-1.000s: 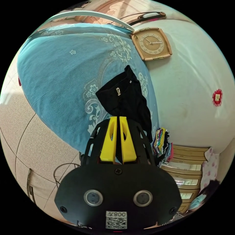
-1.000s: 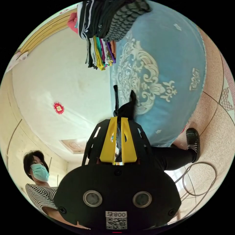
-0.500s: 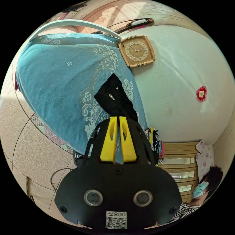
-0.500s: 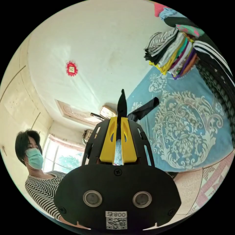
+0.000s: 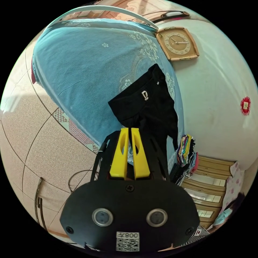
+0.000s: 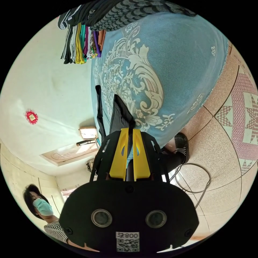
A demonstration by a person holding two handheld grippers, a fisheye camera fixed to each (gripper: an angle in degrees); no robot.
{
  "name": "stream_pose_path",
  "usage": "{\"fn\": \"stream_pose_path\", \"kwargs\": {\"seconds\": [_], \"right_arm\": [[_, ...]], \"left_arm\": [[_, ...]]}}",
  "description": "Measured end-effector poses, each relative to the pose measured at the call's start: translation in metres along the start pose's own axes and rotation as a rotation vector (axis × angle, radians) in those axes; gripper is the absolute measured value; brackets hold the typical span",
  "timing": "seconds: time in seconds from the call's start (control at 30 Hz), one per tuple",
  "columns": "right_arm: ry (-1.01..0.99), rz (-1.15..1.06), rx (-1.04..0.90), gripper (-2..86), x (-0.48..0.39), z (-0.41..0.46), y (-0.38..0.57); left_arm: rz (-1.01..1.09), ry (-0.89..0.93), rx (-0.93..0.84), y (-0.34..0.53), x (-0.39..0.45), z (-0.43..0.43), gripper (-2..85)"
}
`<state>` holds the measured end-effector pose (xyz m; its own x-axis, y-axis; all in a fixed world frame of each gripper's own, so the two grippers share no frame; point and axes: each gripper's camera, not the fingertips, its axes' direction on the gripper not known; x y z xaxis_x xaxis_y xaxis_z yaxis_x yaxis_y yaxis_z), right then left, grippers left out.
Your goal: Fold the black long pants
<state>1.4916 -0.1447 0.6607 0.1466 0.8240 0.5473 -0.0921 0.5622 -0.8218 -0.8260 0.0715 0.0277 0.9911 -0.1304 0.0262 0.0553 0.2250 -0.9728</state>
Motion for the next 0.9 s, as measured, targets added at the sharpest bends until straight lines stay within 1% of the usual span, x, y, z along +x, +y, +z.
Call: {"fn": "stream_pose_path", "kwargs": {"seconds": [0.07,0.2,0.3,0.37,0.4,0.47,0.5,0.53,0.57,0.63,0.67,0.73,0.8,0.9], "right_arm": [[-0.006,0.013,0.002,2.3,0.005,0.021,-0.007],[-0.115,0.064,0.035,2.0,0.029,0.059,-0.012],[-0.091,0.082,0.109,1.2,0.039,0.074,-0.007],[-0.089,0.048,0.158,0.5,0.034,0.083,-0.004],[-0.055,-0.028,0.170,0.3,0.019,0.094,-0.003],[0.045,-0.135,0.131,0.1,-0.011,0.124,-0.005],[0.121,-0.214,0.084,0.0,-0.033,0.151,-0.006],[0.206,-0.285,0.041,0.0,-0.055,0.183,-0.006],[0.251,-0.317,0.022,0.0,-0.065,0.200,-0.006],[0.439,-0.436,-0.082,-0.1,-0.094,0.275,-0.006],[0.499,-0.460,-0.120,-0.1,-0.098,0.296,-0.006],[0.788,-0.509,-0.281,-0.1,-0.094,0.381,-0.004],[0.868,-0.582,-0.238,-0.1,-0.099,0.409,0.004],[0.972,-0.677,-0.243,0.0,-0.100,0.449,0.010]], "left_arm": [[-0.016,-0.021,-0.002,0.004,0.009,0.006,1.8],[-0.062,-0.049,0.019,0.014,0.020,0.010,0.9],[-0.095,-0.108,0.063,0.025,0.028,0.004,0.4],[-0.042,-0.035,0.100,0.033,0.046,0.003,0.3],[-0.008,-0.024,0.104,0.035,0.054,0.005,0.2],[0.156,-0.058,0.030,0.040,0.094,0.021,0.2],[0.195,-0.086,0.004,0.041,0.105,0.028,0.2],[0.272,-0.155,-0.039,0.045,0.127,0.041,0.2],[0.337,-0.228,-0.078,0.050,0.148,0.056,0.2],[0.412,-0.326,-0.139,0.056,0.173,0.081,0.2],[0.432,-0.387,-0.176,0.060,0.186,0.096,0.2],[0.439,-0.451,-0.238,0.065,0.200,0.118,0.2],[0.462,-0.486,-0.218,0.070,0.216,0.127,0.2],[0.538,-0.534,-0.209,0.080,0.241,0.140,0.2]]}}
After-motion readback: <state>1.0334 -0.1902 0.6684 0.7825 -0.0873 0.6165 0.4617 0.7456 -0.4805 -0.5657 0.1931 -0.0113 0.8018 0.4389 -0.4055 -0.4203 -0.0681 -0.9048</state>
